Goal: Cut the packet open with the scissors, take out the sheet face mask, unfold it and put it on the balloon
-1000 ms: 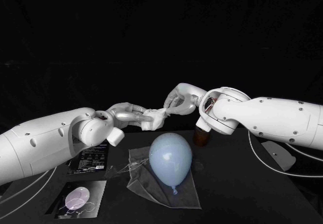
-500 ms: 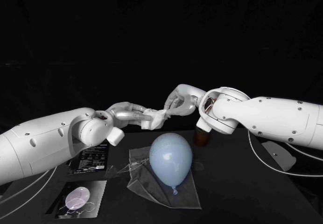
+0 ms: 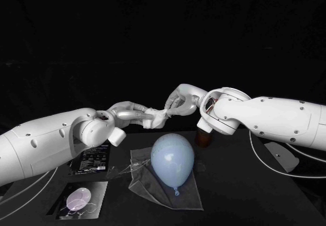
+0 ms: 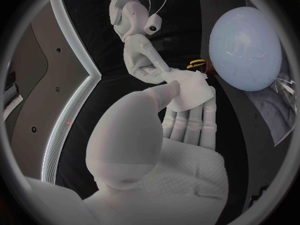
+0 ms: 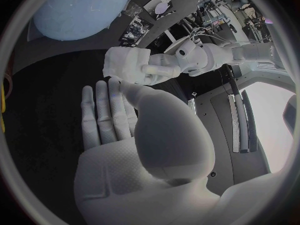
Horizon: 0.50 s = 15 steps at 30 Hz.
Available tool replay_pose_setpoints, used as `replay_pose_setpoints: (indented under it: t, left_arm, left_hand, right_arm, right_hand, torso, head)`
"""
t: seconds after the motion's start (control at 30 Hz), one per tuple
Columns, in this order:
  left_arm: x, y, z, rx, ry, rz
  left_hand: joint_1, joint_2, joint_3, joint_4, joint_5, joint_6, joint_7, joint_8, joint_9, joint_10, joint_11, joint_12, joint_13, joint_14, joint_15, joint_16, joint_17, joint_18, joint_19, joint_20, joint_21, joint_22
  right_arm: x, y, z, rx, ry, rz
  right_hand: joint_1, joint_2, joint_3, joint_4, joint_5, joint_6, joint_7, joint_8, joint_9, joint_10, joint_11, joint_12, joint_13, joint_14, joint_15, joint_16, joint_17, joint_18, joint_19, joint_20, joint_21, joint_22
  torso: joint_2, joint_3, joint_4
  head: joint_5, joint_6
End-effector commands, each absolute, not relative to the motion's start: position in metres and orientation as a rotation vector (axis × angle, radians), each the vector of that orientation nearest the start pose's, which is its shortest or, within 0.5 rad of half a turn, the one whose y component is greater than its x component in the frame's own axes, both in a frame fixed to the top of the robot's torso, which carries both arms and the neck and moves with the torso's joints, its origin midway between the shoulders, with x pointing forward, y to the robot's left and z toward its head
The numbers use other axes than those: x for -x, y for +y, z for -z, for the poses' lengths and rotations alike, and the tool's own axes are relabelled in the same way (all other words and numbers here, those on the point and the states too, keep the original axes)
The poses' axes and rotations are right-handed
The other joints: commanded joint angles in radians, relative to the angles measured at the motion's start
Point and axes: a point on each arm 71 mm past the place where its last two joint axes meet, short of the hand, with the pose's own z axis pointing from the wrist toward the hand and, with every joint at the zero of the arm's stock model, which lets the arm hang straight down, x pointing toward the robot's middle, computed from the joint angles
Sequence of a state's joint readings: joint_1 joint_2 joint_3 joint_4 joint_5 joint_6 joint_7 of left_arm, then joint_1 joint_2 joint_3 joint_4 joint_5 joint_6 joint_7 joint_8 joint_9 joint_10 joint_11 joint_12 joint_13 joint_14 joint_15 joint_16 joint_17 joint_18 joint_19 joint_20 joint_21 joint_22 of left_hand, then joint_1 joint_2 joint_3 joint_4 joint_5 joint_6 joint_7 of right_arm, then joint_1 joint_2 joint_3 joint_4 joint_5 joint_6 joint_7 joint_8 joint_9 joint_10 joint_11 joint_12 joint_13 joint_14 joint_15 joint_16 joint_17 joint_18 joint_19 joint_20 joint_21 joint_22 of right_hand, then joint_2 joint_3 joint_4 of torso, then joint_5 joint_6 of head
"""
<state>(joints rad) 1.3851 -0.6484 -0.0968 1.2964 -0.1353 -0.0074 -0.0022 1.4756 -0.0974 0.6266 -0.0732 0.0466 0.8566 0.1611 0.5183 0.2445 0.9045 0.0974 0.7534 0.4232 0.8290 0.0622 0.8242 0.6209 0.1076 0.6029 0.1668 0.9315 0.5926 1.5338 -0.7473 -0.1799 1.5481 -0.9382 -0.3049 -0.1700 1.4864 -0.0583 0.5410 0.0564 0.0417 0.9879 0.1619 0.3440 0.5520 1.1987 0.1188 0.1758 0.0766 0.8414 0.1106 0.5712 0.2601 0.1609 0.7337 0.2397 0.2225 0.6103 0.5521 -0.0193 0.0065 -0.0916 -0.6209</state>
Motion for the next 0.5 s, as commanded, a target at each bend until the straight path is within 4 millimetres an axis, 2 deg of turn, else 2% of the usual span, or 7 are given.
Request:
replay_pose_setpoints:
  t: [0.03,0.2,0.3,0.37,0.43,0.47,0.5]
  left_arm:
    - [-0.5399,0.1562,0.1369,0.853,1.902,1.473]
    - [-0.5403,0.1568,0.1369,0.856,1.896,1.466]
    - [-0.5407,0.1574,0.1368,0.858,1.889,1.463]
    - [-0.5409,0.1576,0.1366,0.860,1.884,1.462]
    - [-0.5410,0.1576,0.1365,0.861,1.882,1.464]
    - [-0.5410,0.1575,0.1364,0.861,1.880,1.469]
    - [-0.5409,0.1573,0.1363,0.862,1.880,1.471]
  left_hand:
    - [-0.021,0.010,-0.010,0.014,0.001,0.032,-0.006,-0.008,-0.009,-0.025,-0.007,0.074,0.049,-0.030,-0.002,0.062,0.033,0.024,0.003,0.014,0.001,-0.005]
    - [-0.048,0.024,-0.058,0.061,0.001,0.086,-0.026,0.020,0.012,-0.082,-0.008,0.167,0.102,-0.089,0.003,0.128,0.056,0.041,0.014,0.036,-0.045,-0.040]
    - [-0.047,0.024,-0.060,0.072,0.002,0.087,-0.026,0.026,0.019,-0.116,-0.001,0.164,0.099,-0.124,0.012,0.129,0.051,0.043,0.008,0.046,-0.066,-0.054]
    - [-0.046,0.024,-0.052,0.084,0.001,0.084,-0.022,0.034,0.029,-0.179,0.025,0.112,0.066,-0.205,0.041,0.092,0.026,0.034,-0.024,0.063,-0.108,-0.077]
    - [-0.041,0.027,-0.054,0.087,0.003,0.077,-0.019,0.037,0.035,-0.191,0.039,0.091,0.046,-0.229,0.056,0.085,0.015,0.034,-0.031,0.069,-0.124,-0.086]
    - [-0.042,0.027,-0.051,0.097,0.002,0.070,-0.013,0.043,0.043,-0.230,0.064,0.027,0.000,-0.277,0.080,0.056,-0.009,0.033,-0.045,0.078,-0.151,-0.102]
    - [-0.044,0.025,-0.045,0.103,0.003,0.068,-0.006,0.045,0.047,-0.260,0.075,-0.014,-0.026,-0.306,0.091,0.036,-0.023,0.030,-0.059,0.084,-0.170,-0.113]
  right_arm:
    - [-0.5110,-0.1542,0.0790,-0.134,1.686,-0.868]
    - [-0.5116,-0.1549,0.0789,-0.136,1.684,-0.867]
    - [-0.5119,-0.1554,0.0789,-0.137,1.683,-0.866]
    - [-0.5120,-0.1557,0.0789,-0.137,1.683,-0.866]
    - [-0.5121,-0.1558,0.0790,-0.137,1.684,-0.865]
    - [-0.5124,-0.1559,0.0791,-0.137,1.685,-0.865]
    - [-0.5125,-0.1560,0.0791,-0.137,1.686,-0.865]
  right_hand:
    - [-0.003,0.008,0.001,-0.003,0.006,0.006,0.003,0.001,0.001,0.003,-0.005,-0.003,-0.002,0.002,0.005,0.004,0.001,0.018,-0.008,0.001,0.004,0.001]
    - [-0.005,0.008,0.003,-0.005,0.006,0.005,0.003,0.001,0.002,0.002,-0.004,-0.003,-0.002,0.001,0.005,0.004,0.001,0.018,-0.009,0.001,0.005,0.003]
    - [-0.005,0.008,0.003,-0.005,0.006,0.005,0.003,0.001,0.002,0.002,-0.004,-0.003,-0.002,0.001,0.005,0.004,0.001,0.018,-0.009,0.001,0.005,0.003]
    - [-0.005,0.008,0.003,-0.005,0.006,0.005,0.003,0.001,0.002,0.002,-0.004,-0.003,-0.002,0.001,0.005,0.004,0.001,0.018,-0.009,0.001,0.005,0.003]
    - [-0.005,0.008,0.003,-0.005,0.006,0.005,0.003,0.001,0.002,0.002,-0.004,-0.003,-0.002,0.001,0.005,0.004,0.001,0.018,-0.009,0.001,0.005,0.003]
    - [-0.005,0.008,0.003,-0.005,0.006,0.005,0.003,0.001,0.002,0.002,-0.004,-0.003,-0.002,0.001,0.005,0.004,0.001,0.018,-0.009,0.001,0.005,0.003]
    - [-0.005,0.008,0.003,-0.005,0.006,0.005,0.003,0.001,0.002,0.002,-0.004,-0.003,-0.002,0.001,0.005,0.004,0.001,0.018,-0.009,0.001,0.005,0.003]
  torso:
    - [0.000,0.0001,-0.0001]
    - [0.000,-0.0002,0.0003]
    - [0.000,0.0000,0.0000]
    - [0.000,-0.0001,-0.0005]
    - [0.000,-0.0001,-0.0005]
    - [0.001,-0.0001,-0.0003]
    - [0.001,-0.0001,-0.0001]
  head:
    - [0.001,0.000]
    - [0.001,-0.001]
    - [0.001,-0.001]
    - [0.001,-0.001]
    - [0.001,-0.001]
    - [0.000,-0.002]
    - [0.000,-0.002]
